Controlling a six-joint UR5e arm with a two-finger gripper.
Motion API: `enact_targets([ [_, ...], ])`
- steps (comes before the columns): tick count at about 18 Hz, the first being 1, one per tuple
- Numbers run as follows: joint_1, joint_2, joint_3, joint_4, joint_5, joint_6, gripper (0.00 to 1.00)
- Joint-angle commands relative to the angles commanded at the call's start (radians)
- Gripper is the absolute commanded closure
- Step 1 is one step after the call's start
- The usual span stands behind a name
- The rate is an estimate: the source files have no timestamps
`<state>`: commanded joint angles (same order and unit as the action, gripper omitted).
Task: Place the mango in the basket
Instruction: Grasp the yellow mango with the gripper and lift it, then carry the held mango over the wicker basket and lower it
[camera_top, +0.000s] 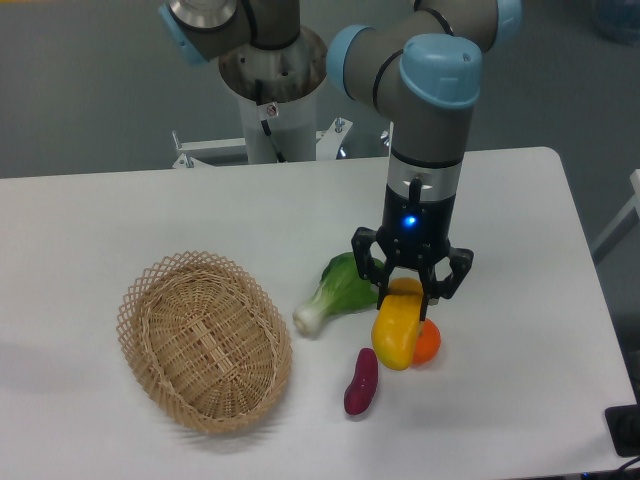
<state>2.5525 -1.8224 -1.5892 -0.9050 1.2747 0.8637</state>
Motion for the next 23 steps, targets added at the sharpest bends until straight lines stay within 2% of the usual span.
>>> enact_targets([
  [4,0.0,0.008,-0.011,-0.005,0.003,-0.014,0.54],
  [11,-0.011,0.077,-0.143,0.002,0.009,-0.032,0.54],
  [13,-0.049,0.08,-0.153,0.006,0.009,-0.104,0.54],
  [15,-0.098,0.068,-0.155,0.035,0.038,-0.164,0.54],
  [20,-0.282,-0.032,-0.153,0.09,0.205,-0.287,0.54],
  [23,-0.345,-0.067,-0.152,0.121,0.229,-0.311,0.54],
])
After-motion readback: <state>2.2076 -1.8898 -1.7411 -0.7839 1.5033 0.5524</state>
